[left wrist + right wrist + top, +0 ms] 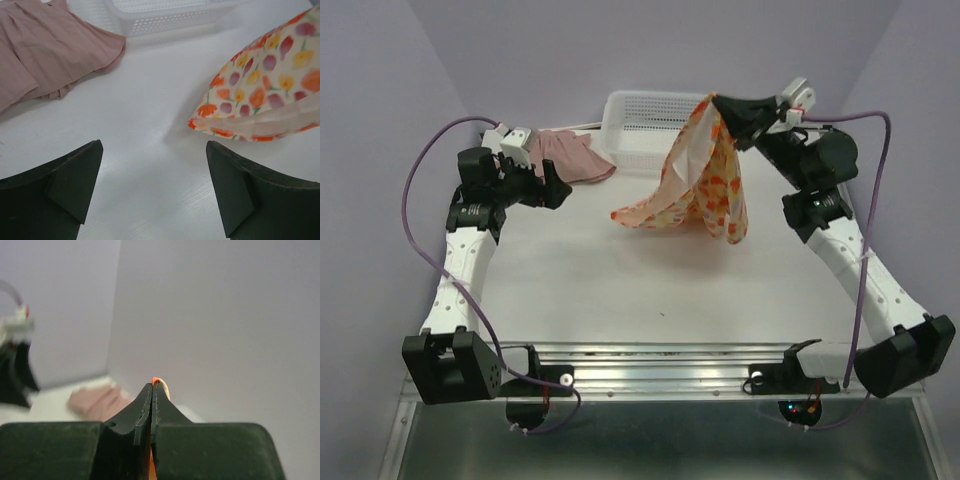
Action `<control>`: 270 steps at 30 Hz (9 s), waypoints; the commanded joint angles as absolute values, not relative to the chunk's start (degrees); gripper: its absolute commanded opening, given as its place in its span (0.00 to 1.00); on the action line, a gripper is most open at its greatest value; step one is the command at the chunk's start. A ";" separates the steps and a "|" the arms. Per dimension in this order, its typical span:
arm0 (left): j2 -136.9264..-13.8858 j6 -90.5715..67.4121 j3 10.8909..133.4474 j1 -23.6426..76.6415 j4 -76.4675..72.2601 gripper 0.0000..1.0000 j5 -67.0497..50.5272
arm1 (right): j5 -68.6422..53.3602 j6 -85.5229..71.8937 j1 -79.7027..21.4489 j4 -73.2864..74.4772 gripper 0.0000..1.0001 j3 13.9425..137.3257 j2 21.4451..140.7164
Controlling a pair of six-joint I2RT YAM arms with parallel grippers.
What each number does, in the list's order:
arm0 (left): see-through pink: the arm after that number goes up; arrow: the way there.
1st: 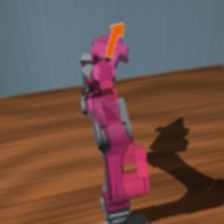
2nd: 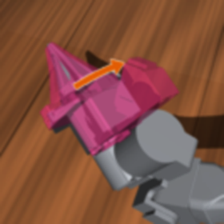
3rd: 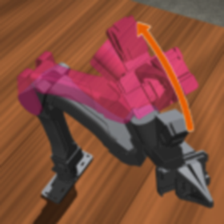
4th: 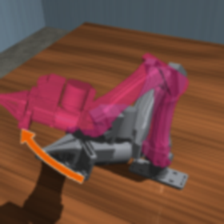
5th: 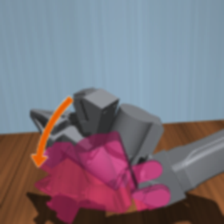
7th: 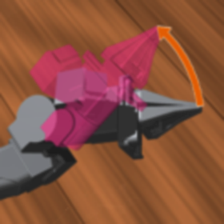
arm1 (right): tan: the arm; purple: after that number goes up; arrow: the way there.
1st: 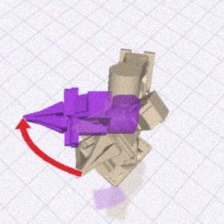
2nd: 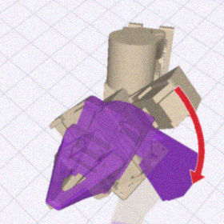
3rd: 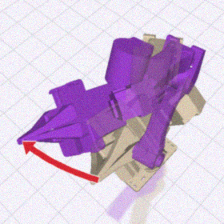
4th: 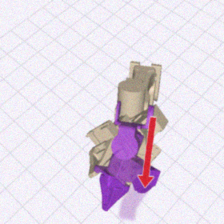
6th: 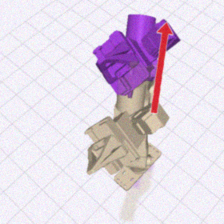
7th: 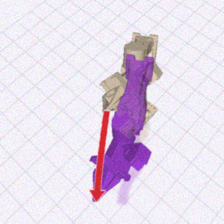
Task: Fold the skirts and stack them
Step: Move the skirt to the center of the board, then flatten the skirt out
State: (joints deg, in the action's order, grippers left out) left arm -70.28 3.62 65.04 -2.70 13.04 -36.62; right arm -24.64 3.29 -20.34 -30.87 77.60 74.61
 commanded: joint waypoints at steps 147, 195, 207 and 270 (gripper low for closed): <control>-77.78 39.47 51.33 28.30 11.52 0.71 -32.79 | -16.79 46.06 -36.30 53.61 0.01 53.61 62.49; -84.97 16.72 95.68 20.04 30.05 0.00 2.19 | -17.31 52.65 -5.54 26.73 0.01 93.59 85.22; -101.52 11.42 133.85 14.85 37.18 0.00 0.88 | -21.27 50.10 -4.48 26.89 0.01 121.37 98.45; -103.19 14.50 62.84 35.23 27.95 0.18 -26.54 | -1.45 38.13 -9.14 40.36 0.40 64.43 105.91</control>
State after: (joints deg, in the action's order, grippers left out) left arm -104.95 14.72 65.49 29.21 24.88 -25.63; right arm -16.19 33.56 -8.73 48.31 67.99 104.88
